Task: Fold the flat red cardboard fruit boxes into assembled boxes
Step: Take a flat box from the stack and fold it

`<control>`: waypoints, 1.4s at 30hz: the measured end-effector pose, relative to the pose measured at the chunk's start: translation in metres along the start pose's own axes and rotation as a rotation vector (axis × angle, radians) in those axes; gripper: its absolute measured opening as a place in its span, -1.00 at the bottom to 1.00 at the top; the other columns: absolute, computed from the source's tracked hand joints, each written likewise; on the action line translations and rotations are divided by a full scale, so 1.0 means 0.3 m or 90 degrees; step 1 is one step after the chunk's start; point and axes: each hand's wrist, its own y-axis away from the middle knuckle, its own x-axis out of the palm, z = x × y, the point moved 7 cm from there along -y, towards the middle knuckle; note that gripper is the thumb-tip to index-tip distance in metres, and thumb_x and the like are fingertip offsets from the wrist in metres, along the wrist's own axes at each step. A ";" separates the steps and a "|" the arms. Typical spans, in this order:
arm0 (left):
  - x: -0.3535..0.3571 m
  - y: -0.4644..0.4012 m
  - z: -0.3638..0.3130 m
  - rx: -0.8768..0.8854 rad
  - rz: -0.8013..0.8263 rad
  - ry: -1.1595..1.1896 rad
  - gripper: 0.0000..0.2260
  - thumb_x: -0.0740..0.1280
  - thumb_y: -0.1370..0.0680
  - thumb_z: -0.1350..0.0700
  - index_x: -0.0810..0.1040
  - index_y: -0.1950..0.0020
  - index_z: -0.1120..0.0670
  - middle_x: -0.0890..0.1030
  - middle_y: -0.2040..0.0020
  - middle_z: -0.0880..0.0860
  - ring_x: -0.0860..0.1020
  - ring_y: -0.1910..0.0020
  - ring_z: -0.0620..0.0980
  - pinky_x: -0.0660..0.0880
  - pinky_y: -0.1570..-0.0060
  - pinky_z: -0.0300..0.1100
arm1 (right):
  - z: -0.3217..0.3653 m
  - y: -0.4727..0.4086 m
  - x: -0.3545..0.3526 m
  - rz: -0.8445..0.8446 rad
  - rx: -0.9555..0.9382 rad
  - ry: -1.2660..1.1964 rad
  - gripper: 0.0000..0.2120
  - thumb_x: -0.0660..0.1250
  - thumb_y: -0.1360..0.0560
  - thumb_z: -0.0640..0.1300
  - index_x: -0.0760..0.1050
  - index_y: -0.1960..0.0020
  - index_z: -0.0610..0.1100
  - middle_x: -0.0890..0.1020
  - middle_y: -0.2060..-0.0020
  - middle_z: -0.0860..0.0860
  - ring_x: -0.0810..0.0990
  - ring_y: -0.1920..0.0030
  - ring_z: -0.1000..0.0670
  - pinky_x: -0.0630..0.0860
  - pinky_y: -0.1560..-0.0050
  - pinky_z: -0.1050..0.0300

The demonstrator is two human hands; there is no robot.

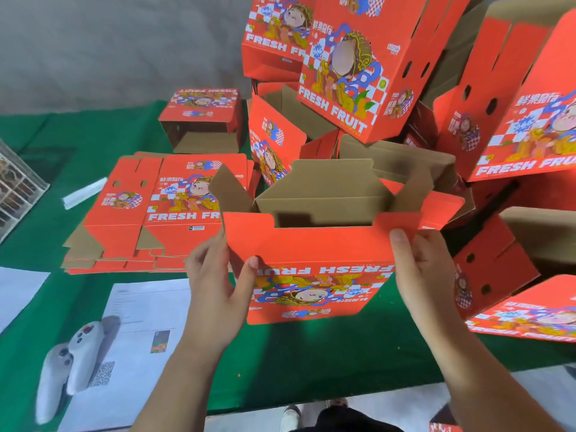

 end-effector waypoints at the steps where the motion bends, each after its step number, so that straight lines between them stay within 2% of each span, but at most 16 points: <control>1: -0.006 0.000 -0.012 0.013 -0.012 -0.018 -0.76 0.23 -0.67 -0.05 0.56 -0.24 0.03 0.52 0.04 -0.25 0.33 -0.27 -0.16 0.26 -0.34 -0.08 | -0.002 -0.003 -0.012 -0.017 -0.009 -0.007 -0.63 0.17 -0.55 0.29 0.40 0.36 0.16 0.47 0.10 0.02 0.41 0.17 0.15 0.24 0.14 0.13; 7: -0.004 -0.005 -0.022 -0.018 -0.029 -0.058 -0.69 0.23 -0.66 -0.09 0.51 -0.34 0.00 0.52 -0.25 -0.02 0.35 -0.36 0.07 0.15 -0.41 0.06 | -0.002 -0.021 0.019 -0.016 -0.008 0.012 -0.58 0.21 -0.56 0.19 0.44 0.30 -0.10 0.44 -0.03 -0.03 0.43 0.06 0.12 0.28 0.05 0.20; 11: -0.007 0.010 0.019 -0.044 -0.035 -0.045 -0.64 0.18 -0.67 -0.15 0.50 -0.40 -0.07 0.44 -0.45 -0.06 0.27 -0.43 -0.09 0.05 -0.44 -0.19 | -0.008 -0.016 0.022 -0.013 -0.010 0.010 -0.44 0.16 -0.56 0.27 0.54 0.24 -0.21 0.47 -0.02 0.00 0.46 0.09 0.08 0.30 0.10 0.11; 14: -0.010 -0.012 0.051 -0.082 -0.005 -0.019 -0.64 0.13 -0.66 -0.26 0.55 -0.22 -0.09 0.51 -0.29 -0.13 0.39 -0.33 -0.01 0.19 -0.41 -0.09 | -0.010 -0.021 0.028 0.000 0.001 0.043 -0.40 0.12 -0.56 0.31 0.60 0.18 -0.19 0.48 0.04 -0.02 0.49 0.11 0.02 0.35 0.09 0.06; 17: -0.026 -0.075 0.053 -0.073 0.054 0.115 -0.52 0.17 -0.63 -0.30 0.60 0.03 0.09 0.62 0.09 0.02 0.55 0.02 0.11 0.48 -0.12 0.19 | -0.006 -0.040 0.041 0.033 0.006 0.045 -0.39 0.06 -0.57 0.36 0.58 0.17 -0.14 0.46 0.03 0.00 0.49 0.13 0.19 0.33 0.13 0.15; 21: -0.025 -0.135 0.049 -0.133 0.186 0.314 -0.74 0.30 -0.61 -0.12 0.75 0.05 -0.05 0.65 -0.16 -0.27 0.55 -0.27 -0.28 0.38 -0.25 -0.16 | -0.010 -0.058 0.052 0.066 -0.009 0.027 -0.46 0.07 -0.56 0.36 0.56 0.13 -0.05 0.45 -0.01 0.01 0.49 0.06 0.35 0.29 0.10 0.46; 22: -0.016 -0.135 0.041 -0.148 0.214 0.339 -0.77 0.31 -0.59 -0.09 0.74 -0.09 -0.10 0.59 -0.31 -0.29 0.45 -0.42 -0.28 0.34 -0.33 -0.20 | -0.015 -0.059 0.051 0.067 -0.008 0.023 -0.47 0.07 -0.56 0.36 0.55 0.13 -0.04 0.45 -0.01 0.01 0.49 0.06 0.36 0.28 0.10 0.49; 24: 0.006 -0.119 0.027 -0.166 0.232 0.384 -0.61 0.31 -0.57 -0.04 0.59 -0.39 -0.05 0.50 -0.47 -0.23 0.31 -0.57 -0.20 0.29 -0.47 -0.20 | -0.016 -0.061 0.051 0.066 -0.013 0.021 -0.45 0.07 -0.57 0.34 0.55 0.17 -0.09 0.46 -0.01 0.01 0.49 0.07 0.37 0.28 0.11 0.50; 26: 0.022 -0.098 0.031 -0.190 0.211 0.409 -0.57 0.30 -0.59 -0.07 0.49 -0.47 -0.10 0.60 -0.38 -0.16 0.45 -0.48 -0.09 0.36 -0.49 -0.08 | -0.010 -0.061 0.052 0.068 -0.024 0.034 -0.45 0.06 -0.58 0.31 0.52 0.23 -0.11 0.45 -0.03 0.02 0.49 0.08 0.37 0.28 0.11 0.51; 28: 0.028 -0.088 0.046 -0.194 0.172 0.326 -0.60 0.23 -0.60 -0.23 0.45 -0.44 -0.29 0.58 -0.32 -0.26 0.40 -0.48 -0.04 0.30 -0.52 0.07 | -0.008 -0.061 0.050 0.063 -0.031 0.059 -0.51 0.06 -0.60 0.28 0.48 0.26 -0.04 0.44 -0.04 0.04 0.48 0.12 0.29 0.27 0.13 0.50; 30: 0.014 -0.086 0.046 -0.132 0.118 0.172 -0.65 0.10 -0.60 -0.35 0.39 -0.38 -0.49 0.50 -0.24 -0.46 0.27 -0.43 -0.20 0.20 -0.48 -0.01 | -0.006 -0.064 0.043 0.046 -0.041 0.079 -0.54 0.08 -0.61 0.26 0.49 0.26 0.00 0.46 -0.02 0.06 0.49 0.16 0.24 0.28 0.15 0.47; 33: -0.004 -0.082 0.017 -0.064 -0.003 0.084 -0.71 0.00 -0.68 -0.24 0.36 -0.24 -0.65 0.35 -0.26 -0.64 0.14 -0.25 -0.55 0.14 -0.38 -0.10 | -0.025 -0.070 0.029 0.021 -0.028 0.065 -0.53 0.17 -0.63 0.17 0.63 0.20 -0.13 0.52 0.02 0.02 0.50 0.19 0.11 0.29 0.18 0.28; 36: -0.005 -0.066 0.050 -0.075 -0.113 0.028 -0.67 0.05 -0.73 -0.05 0.57 -0.27 -0.32 0.41 -0.34 -0.52 0.24 -0.36 -0.37 0.15 -0.37 -0.09 | -0.038 -0.057 0.038 0.032 -0.002 0.076 -0.60 0.21 -0.62 0.11 0.67 0.08 -0.14 0.51 0.08 0.00 0.48 0.16 0.05 0.26 0.17 0.17; 39: -0.004 -0.053 0.063 -0.080 -0.183 0.006 -0.69 0.24 -0.72 0.11 0.52 -0.43 -0.12 0.40 -0.37 -0.36 0.24 -0.27 -0.46 0.11 -0.25 -0.24 | -0.018 -0.031 0.040 0.014 0.008 0.078 -0.67 0.21 -0.61 0.20 0.47 0.24 0.06 0.46 0.17 0.03 0.43 0.22 0.09 0.23 0.23 0.11; 40: -0.003 -0.057 0.060 -0.073 -0.185 -0.020 -0.64 0.30 -0.70 0.17 0.49 -0.49 -0.06 0.44 -0.34 -0.27 0.29 -0.21 -0.41 0.11 -0.21 -0.23 | -0.010 -0.023 0.045 0.011 0.024 0.074 -0.63 0.24 -0.61 0.23 0.35 0.28 0.06 0.43 0.20 0.06 0.45 0.21 0.13 0.25 0.26 0.12; 42: -0.003 -0.073 0.065 -0.082 -0.158 -0.079 -0.58 0.32 -0.68 0.12 0.45 -0.55 -0.06 0.46 -0.31 -0.10 0.33 -0.20 -0.06 0.09 -0.12 -0.22 | 0.014 -0.005 0.065 0.007 0.040 0.090 -0.58 0.34 -0.58 0.21 0.22 0.26 0.03 0.36 0.19 0.08 0.43 0.20 0.22 0.25 0.31 0.12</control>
